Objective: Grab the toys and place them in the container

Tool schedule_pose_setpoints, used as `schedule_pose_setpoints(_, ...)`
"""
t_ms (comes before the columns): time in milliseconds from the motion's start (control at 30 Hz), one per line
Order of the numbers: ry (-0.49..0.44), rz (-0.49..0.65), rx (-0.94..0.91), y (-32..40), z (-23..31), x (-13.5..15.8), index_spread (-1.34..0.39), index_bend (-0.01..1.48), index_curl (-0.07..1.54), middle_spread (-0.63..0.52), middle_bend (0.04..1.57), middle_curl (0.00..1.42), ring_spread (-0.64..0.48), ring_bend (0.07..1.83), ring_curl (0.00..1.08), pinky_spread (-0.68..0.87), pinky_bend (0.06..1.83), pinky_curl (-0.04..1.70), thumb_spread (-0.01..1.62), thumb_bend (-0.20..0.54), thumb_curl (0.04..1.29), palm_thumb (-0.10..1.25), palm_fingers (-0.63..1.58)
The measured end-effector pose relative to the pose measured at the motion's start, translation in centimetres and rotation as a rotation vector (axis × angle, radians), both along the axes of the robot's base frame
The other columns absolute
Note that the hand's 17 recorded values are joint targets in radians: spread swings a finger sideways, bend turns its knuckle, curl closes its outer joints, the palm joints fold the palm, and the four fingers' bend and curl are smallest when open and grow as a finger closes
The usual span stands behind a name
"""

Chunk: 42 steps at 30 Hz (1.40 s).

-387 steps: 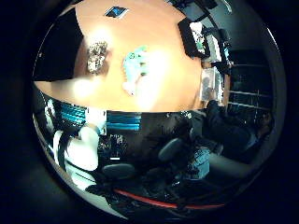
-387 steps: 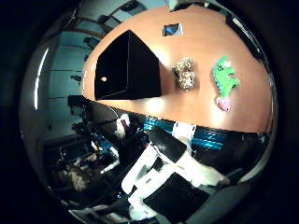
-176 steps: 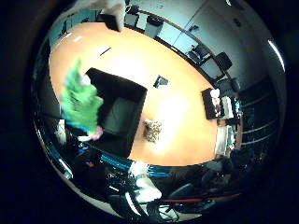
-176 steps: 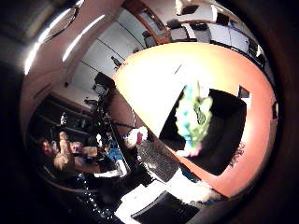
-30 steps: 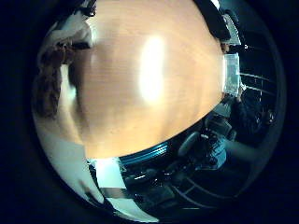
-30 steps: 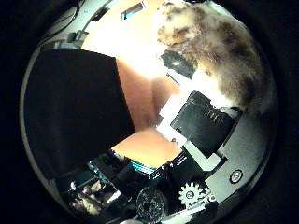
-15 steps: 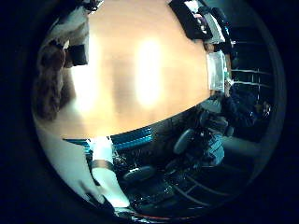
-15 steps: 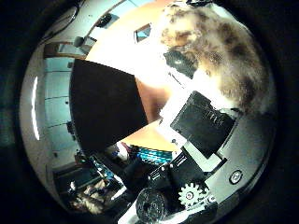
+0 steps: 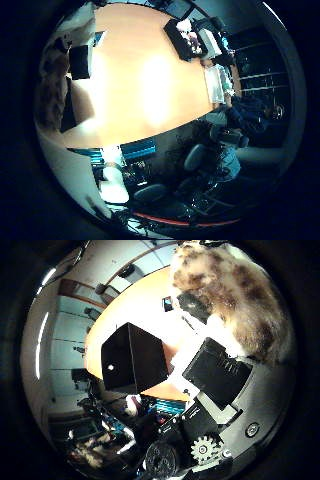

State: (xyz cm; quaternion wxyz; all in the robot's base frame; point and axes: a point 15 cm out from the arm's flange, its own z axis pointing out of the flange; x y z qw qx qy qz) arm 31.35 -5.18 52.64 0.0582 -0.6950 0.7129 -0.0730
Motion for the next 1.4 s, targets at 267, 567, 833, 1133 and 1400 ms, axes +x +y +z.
schedule_pose_setpoints(267, -0.047, 0.075, 0.005, 3.5, 3.6, -1.0, -0.22, 1.08, 0.85, -0.16, 1.29, 0.84, -0.23, 1.33, 0.79, -0.23, 1.16, 1.0, 1.06, -0.013, 0.63, 1.06, 1.08)
schedule_pose_setpoints(567, -0.084, 0.207, 0.041, 11.0, 5.9, -2.5, -0.22, 1.08, 0.86, -0.16, 1.28, 0.84, -0.24, 1.32, 0.8, -0.23, 1.15, 1.02, 1.06, -0.013, 0.63, 1.06, 1.09)
schedule_pose_setpoints(833, -0.048, 0.314, 0.071, 18.5, 5.2, -2.9, -0.22, 1.07, 0.86, -0.16, 1.28, 0.85, -0.24, 1.31, 0.8, -0.23, 1.15, 1.03, 1.06, -0.013, 0.64, 1.06, 1.09)
schedule_pose_setpoints(1133, -0.025, 0.408, 0.077, 23.0, 4.2, -3.5, -0.22, 1.07, 0.86, -0.16, 1.28, 0.85, -0.24, 1.31, 0.81, -0.23, 1.14, 1.04, 1.06, -0.013, 0.64, 1.07, 1.09)
schedule_pose_setpoints(1400, -0.055, 0.469, 0.094, 25.5, 4.7, -4.3, -0.22, 1.07, 0.86, -0.16, 1.27, 0.85, -0.24, 1.31, 0.81, -0.24, 1.14, 1.04, 1.06, -0.012, 0.65, 1.07, 1.09)
